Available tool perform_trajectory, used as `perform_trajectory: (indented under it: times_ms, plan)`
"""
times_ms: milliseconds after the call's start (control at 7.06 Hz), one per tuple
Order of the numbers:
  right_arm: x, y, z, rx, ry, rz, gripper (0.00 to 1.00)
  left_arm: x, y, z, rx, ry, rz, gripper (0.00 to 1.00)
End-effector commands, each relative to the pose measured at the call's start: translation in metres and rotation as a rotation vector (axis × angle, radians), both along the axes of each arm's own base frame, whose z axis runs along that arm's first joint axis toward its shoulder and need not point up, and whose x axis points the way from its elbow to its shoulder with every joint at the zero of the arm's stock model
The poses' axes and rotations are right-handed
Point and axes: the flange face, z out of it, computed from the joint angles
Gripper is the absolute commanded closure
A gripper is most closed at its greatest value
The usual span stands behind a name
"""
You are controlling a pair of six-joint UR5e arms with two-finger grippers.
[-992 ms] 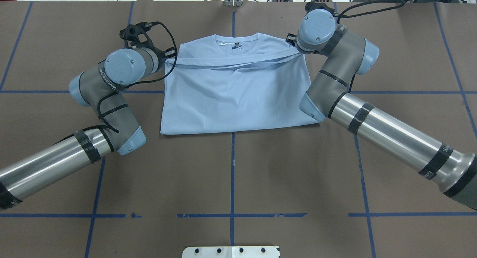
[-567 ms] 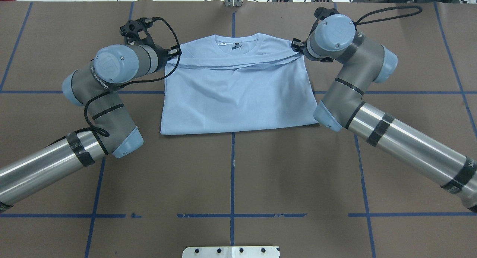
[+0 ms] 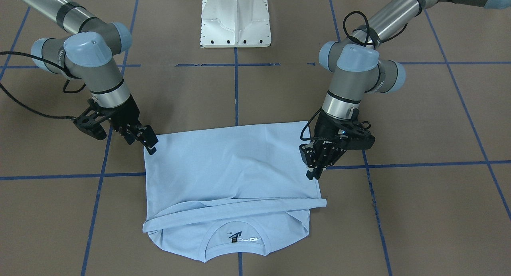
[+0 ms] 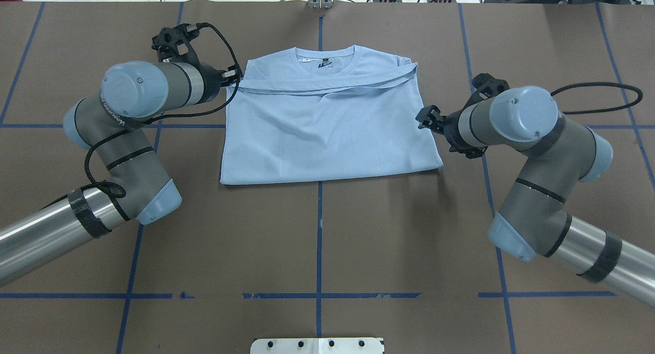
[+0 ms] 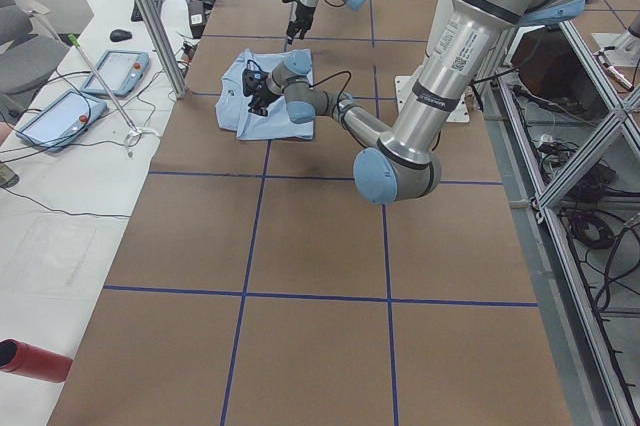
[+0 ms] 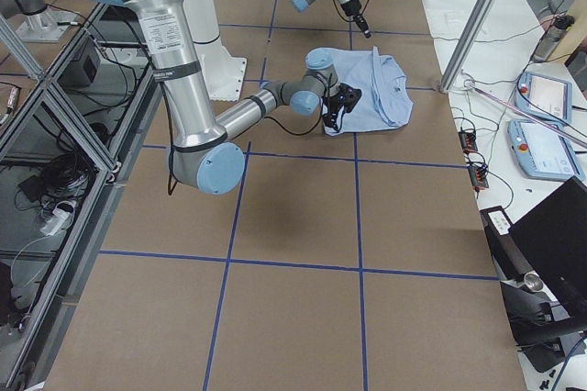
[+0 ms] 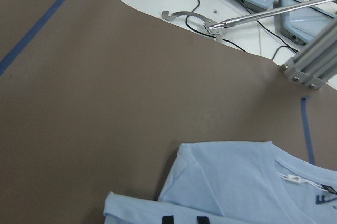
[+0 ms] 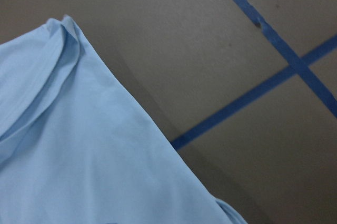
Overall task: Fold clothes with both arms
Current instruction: 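Move the right gripper to the folded shirt's side edge and grasp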
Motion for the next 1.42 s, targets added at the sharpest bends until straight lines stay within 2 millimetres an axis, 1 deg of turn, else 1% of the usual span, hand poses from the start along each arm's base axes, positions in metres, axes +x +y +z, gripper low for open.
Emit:
perform_trajectory:
  times_ms: [0, 142, 283, 425, 567, 709, 850, 992, 1134, 1276]
  plan:
    - [-0.010, 0.034, 0.018, -0.055, 0.002, -0.001, 0.06, -0.007, 0.003, 0.009, -0.005, -0.005, -0.014, 0.71]
    - [-0.023, 0.037, 0.025, -0.044, 0.027, 0.002, 0.08, -0.008, 0.002, 0.010, 0.003, -0.013, -0.043, 0.71]
    - [-0.025, 0.035, 0.021, -0.036, 0.025, 0.006, 0.17, -0.009, 0.003, 0.007, 0.008, -0.009, -0.044, 0.71]
    - [-0.030, 0.034, 0.021, -0.030, 0.032, 0.006, 0.19, -0.010, 0.003, 0.008, 0.007, -0.010, -0.046, 0.70]
    - [-0.036, 0.025, 0.013, -0.014, 0.040, 0.028, 0.19, -0.012, 0.004, 0.005, 0.012, -0.008, -0.053, 0.70]
    - [-0.039, 0.022, 0.020, -0.018, 0.054, 0.030, 0.30, -0.012, 0.004, 0.006, 0.011, -0.010, -0.053, 0.70]
    - [-0.036, 0.020, 0.021, -0.019, 0.055, 0.034, 0.87, -0.012, 0.004, 0.007, 0.012, -0.012, -0.052, 0.70]
    - [-0.035, 0.020, 0.032, -0.022, 0.072, 0.031, 1.00, -0.011, 0.004, 0.007, 0.013, -0.013, -0.052, 0.70]
    - [-0.030, 0.018, 0.024, -0.016, 0.054, 0.030, 1.00, -0.011, 0.003, 0.008, 0.011, -0.013, -0.052, 0.70]
    - [-0.019, 0.025, 0.021, -0.011, 0.043, 0.028, 1.00, -0.010, 0.005, 0.008, 0.011, -0.013, -0.049, 0.70]
